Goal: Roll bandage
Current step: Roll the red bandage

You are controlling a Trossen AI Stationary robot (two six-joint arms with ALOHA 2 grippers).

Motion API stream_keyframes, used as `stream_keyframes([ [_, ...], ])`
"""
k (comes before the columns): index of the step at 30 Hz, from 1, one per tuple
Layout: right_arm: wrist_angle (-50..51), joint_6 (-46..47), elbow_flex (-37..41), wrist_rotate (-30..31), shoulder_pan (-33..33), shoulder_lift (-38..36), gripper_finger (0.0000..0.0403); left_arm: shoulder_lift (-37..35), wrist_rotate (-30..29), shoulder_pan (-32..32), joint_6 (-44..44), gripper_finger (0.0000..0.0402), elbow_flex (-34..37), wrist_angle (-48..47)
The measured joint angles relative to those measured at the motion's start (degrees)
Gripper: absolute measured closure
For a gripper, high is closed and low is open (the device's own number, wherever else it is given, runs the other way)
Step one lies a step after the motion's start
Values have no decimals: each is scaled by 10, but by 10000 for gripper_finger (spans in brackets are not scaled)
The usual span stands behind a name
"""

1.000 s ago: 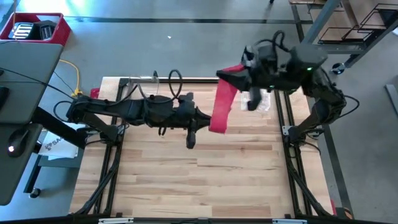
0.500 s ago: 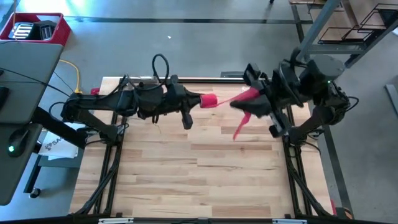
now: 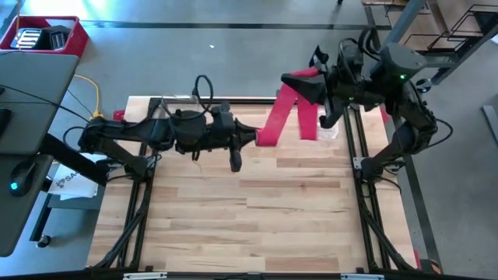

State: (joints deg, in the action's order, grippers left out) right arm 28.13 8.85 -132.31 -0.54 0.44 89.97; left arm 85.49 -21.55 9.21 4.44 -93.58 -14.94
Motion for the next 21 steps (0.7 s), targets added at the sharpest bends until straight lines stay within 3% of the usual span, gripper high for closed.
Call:
stream_keyframes([
  [5, 26, 5, 0, 9, -16, 0, 403, 37, 8, 5, 24, 387, 0, 15],
  [15, 172, 41, 0, 140, -33, 2, 403, 53, 32, 37, 60, 387, 0, 20],
  [21, 238, 78, 0, 141, -51, 12, 403, 57, 32, 61, 89, 387, 0, 25],
])
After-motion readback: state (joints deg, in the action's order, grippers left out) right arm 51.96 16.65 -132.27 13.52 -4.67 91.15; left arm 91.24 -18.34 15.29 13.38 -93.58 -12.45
